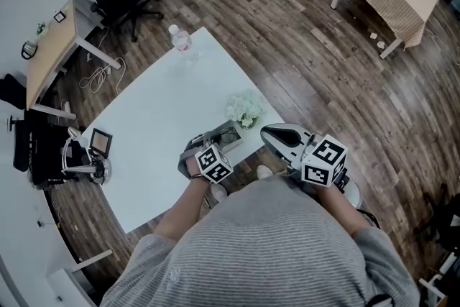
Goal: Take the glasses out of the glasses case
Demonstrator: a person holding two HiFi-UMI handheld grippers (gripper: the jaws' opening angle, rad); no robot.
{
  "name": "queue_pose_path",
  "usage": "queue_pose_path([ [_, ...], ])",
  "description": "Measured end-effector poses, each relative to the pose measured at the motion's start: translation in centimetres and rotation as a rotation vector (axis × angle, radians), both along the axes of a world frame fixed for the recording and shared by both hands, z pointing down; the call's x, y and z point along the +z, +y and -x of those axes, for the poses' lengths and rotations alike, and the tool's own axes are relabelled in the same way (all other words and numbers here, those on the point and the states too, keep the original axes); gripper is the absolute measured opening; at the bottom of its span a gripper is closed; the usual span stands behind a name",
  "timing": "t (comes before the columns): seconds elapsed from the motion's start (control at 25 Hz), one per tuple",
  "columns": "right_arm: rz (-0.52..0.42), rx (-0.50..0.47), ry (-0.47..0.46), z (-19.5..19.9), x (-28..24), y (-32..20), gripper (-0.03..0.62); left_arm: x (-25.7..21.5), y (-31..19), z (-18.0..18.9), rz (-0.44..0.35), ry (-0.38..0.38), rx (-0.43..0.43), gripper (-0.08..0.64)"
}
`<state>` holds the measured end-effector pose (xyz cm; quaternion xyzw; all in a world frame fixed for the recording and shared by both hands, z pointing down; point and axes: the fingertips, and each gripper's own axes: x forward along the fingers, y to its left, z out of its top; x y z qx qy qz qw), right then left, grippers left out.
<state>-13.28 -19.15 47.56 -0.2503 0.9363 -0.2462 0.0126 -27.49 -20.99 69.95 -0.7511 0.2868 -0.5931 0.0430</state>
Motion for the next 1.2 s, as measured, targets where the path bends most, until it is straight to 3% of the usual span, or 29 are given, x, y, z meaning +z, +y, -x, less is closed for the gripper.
queue_pose_path([
  [0.2, -0.007, -0.009, 0.007, 0.5, -0.4, -0.2, 0.017, -2.9, -0.1, -0.2, -0.054, 0.169, -0.071, 0.025],
  [0.56, -0.017, -0.032, 0.014, 1.5, -0.7, -0.2, 0.017, -10.5, -1.4, -1.1, -0.160, 0.657, -0.267, 0.025],
  [0.88, -0.021, -0.042, -0.002, 1.8, -0.3, -0.4, 0.017, -17.6, -1.4, -1.6, -0.234, 1.020, -0.367, 0.025],
  [1.0, -0.023, -0.047, 0.000, 2.0, -0.4, -0.7, 0.017, -20.8, -1.5, -1.8, -0.273, 1.115, -0.368, 0.025],
  [1.2, -0.023, -0.051, -0.004, 2.4, -0.4, -1.1, 0.017, -24.6, -1.5, -2.0, -0.330, 1.193, -0.350, 0.025],
])
